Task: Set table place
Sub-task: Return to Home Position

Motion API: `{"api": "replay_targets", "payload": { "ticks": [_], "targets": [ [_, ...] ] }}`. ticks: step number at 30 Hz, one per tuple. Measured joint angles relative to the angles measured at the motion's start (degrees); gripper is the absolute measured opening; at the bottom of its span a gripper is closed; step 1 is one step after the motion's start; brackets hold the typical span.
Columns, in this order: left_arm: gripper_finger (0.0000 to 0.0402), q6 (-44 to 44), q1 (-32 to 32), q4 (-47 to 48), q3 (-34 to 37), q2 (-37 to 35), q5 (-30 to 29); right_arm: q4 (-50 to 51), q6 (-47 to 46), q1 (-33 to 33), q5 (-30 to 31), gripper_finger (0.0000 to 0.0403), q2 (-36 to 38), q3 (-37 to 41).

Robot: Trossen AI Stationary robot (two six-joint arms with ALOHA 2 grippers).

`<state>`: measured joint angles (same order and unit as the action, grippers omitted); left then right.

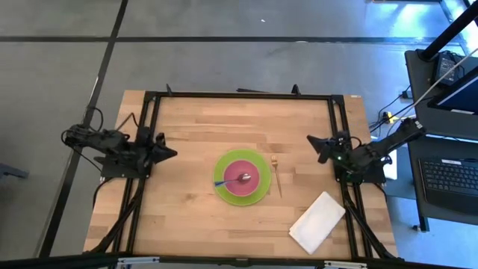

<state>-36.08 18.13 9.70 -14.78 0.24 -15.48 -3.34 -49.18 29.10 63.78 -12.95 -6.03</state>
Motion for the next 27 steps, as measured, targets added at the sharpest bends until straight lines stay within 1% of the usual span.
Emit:
{"api": "replay_targets", "payload": {
  "ticks": [3,5,8,10,12,14,16,18,20,22,24,25,26,27],
  "targets": [
    [0.0003,-1.9,0.0,-0.3,0.4,0.0,-0.1,-4.7,1.2,-0.2,-0.1,0.0016,0.5,3.4],
    [0.0008,-2.7,0.0,1.1,0.6,0.0,-1.6,-6.1,0.8,-0.4,-0.1,0.0016,0.9,4.9],
    [0.0016,-2.6,0.0,2.3,0.6,0.0,-3.8,-6.0,-5.1,-0.4,-0.9,0.0016,0.8,5.6],
    [0.002,-2.7,0.0,2.5,0.6,0.0,-3.4,-6.3,-8.0,-0.4,-2.8,0.0017,0.8,5.6],
    [0.0023,-4.1,0.0,2.6,0.6,0.0,-2.9,-6.2,-8.8,-0.4,-5.0,0.0017,0.7,5.6],
    [0.0026,-3.9,0.0,2.6,0.6,0.0,-2.9,-5.2,-6.4,-0.4,-5.7,0.0017,0.7,5.6],
    [0.0029,-0.9,0.0,2.6,0.6,0.0,-3.2,-4.6,-1.7,-0.5,-4.6,0.0017,0.7,5.6],
    [0.0032,3.3,0.0,2.6,0.6,0.0,-5.3,-4.6,0.7,-1.1,-0.8,0.0017,0.7,5.6],
    [0.0036,3.9,0.0,2.2,0.6,0.0,-8.6,-4.1,2.1,-1.6,-1.5,0.0017,0.7,5.6],
    [0.0039,5.1,0.0,2.0,0.6,0.0,-12.6,-4.0,3.4,-2.4,-6.9,0.0017,0.7,5.6],
    [0.0042,6.2,0.0,2.0,0.6,0.0,-15.0,-5.4,4.7,-3.3,-14.8,0.0017,0.7,5.6],
    [0.0044,6.3,0.0,1.6,0.6,0.0,-14.8,-7.6,5.7,-3.8,-19.4,0.0017,0.7,5.6],
    [0.0045,6.3,0.0,0.9,0.6,0.0,-13.0,-10.7,7.3,-4.4,-24.3,0.0017,0.7,5.6],
    [0.0047,6.5,0.0,0.0,0.6,0.0,-9.7,-14.3,9.7,-5.0,-29.4,0.0017,0.7,5.6]
  ]
}}
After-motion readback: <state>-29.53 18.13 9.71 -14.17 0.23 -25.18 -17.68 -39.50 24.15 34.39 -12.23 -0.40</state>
